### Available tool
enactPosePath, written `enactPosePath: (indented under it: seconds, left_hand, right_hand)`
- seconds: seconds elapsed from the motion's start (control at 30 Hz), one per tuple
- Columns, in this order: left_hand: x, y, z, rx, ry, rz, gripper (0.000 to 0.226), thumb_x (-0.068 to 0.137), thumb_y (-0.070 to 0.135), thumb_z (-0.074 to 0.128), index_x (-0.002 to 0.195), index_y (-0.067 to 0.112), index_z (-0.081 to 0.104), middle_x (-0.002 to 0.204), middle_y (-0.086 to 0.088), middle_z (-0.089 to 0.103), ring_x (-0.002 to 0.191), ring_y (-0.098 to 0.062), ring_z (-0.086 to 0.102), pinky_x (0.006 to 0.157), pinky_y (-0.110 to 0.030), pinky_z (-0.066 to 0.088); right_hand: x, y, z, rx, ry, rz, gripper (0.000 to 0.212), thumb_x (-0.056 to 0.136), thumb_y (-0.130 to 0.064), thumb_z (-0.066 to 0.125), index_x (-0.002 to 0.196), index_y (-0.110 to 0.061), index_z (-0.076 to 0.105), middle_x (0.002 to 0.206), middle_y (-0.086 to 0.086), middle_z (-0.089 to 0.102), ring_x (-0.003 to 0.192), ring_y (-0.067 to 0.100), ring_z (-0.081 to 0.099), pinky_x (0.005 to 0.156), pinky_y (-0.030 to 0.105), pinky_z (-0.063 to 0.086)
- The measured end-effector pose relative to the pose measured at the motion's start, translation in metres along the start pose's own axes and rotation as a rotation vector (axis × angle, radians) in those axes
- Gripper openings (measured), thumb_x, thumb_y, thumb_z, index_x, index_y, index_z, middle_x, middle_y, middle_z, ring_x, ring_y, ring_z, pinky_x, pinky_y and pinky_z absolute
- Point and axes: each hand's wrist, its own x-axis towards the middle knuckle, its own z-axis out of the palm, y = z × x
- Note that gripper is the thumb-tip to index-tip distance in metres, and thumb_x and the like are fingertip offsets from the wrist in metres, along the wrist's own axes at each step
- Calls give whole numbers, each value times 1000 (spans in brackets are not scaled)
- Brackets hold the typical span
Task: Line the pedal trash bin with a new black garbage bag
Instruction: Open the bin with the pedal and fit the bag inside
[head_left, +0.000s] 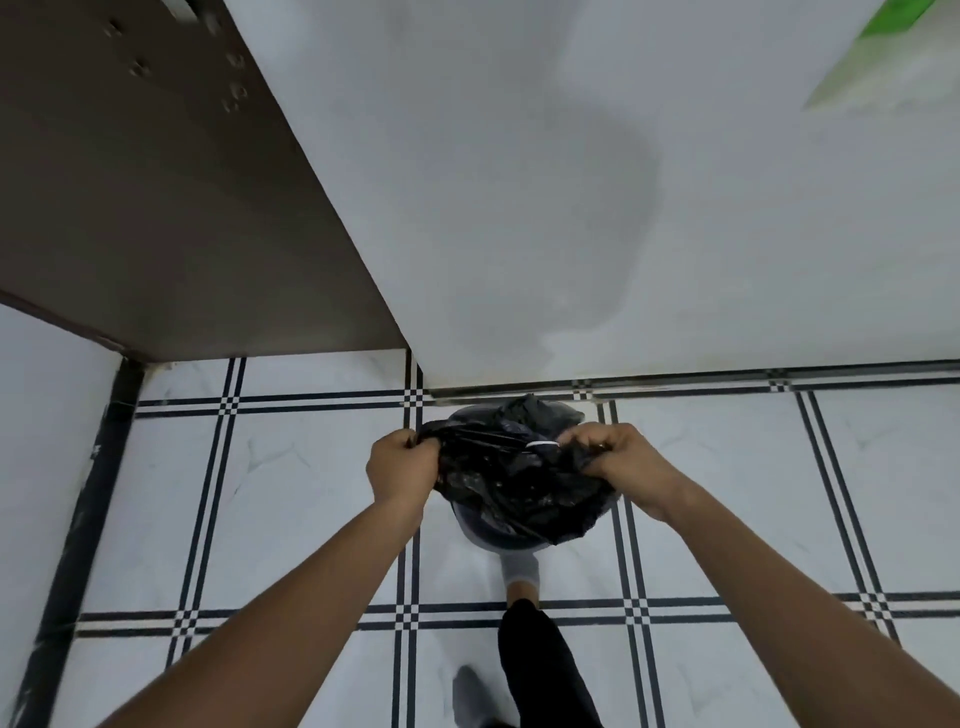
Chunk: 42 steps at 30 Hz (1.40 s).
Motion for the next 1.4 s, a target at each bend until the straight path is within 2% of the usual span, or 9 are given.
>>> enactPosePath:
  seconds: [0.23,0.4,0.5,0.7,0.83,0.93,1.07,1.2,1.4]
  left_hand:
    - [77,-97,15,184,-210,394,44,63,-20,40,61,23,44,72,-3,55,66,-16,46,57,-26,32]
    - [124,-159,35,964,-163,773,29,75,-7,56,80,22,53,82,4,55,81,-21,54,55,-31,40]
    - [149,-187,59,1083,-177,826,12,81,14,63,92,13,58,88,-2,58,88,-24,56,55,-30,38]
    - [189,-204,114,981,-298,486,28,93,45,59,79,22,55,79,-1,59,79,-26,65,62,-31,49]
    - [199,-212,137,699,-140,626,25,81,-3,60,72,17,48,96,-5,49,70,-27,60,60,-36,55]
    - [203,-215,141,857,-228,977,41,70,-9,65,97,22,59,123,-4,51,95,-27,61,61,-37,58]
    - [220,-217,138,1370,-347,1369,73,83,10,67,141,50,50,150,-5,41,119,-31,49,60,-34,58]
    - [231,-214,135,1515,-246,1110,47,90,16,63,131,39,62,151,-4,35,116,-33,48,61,-38,56]
    - [216,-207,148,1073,-239,410,53,76,64,58,106,22,67,104,-2,55,91,-27,64,74,-36,55]
  right_hand:
    - [37,113,-21,355,-214,130,37,69,20,70,85,-13,69,121,9,67,110,31,65,90,43,55]
    - [78,173,-3,641,-123,204,49,76,29,50,56,-16,54,124,7,70,112,30,68,86,40,59]
    - [108,205,3,379,-31,227,48,83,27,46,61,-10,68,126,6,70,106,26,71,80,35,60]
    - [164,248,15,-1174,83,108,48,80,-9,57,128,-14,58,140,2,39,96,32,68,80,39,58]
    - [176,260,34,-1235,200,230,58,78,-44,65,124,-12,51,123,7,39,82,33,67,67,37,56]
    - [179,266,39,-1132,303,258,67,73,-65,60,118,-17,54,117,5,43,84,33,67,64,33,49]
    - [179,281,39,-1250,313,20,34,84,-14,62,116,-13,52,116,9,48,64,33,61,54,31,41]
    - [187,291,22,-1038,338,-60,23,75,2,54,77,-19,63,96,-4,55,78,30,64,55,23,35]
    - [181,290,29,-1271,202,197,26,87,-7,57,110,-12,67,132,-3,46,85,30,67,62,34,48]
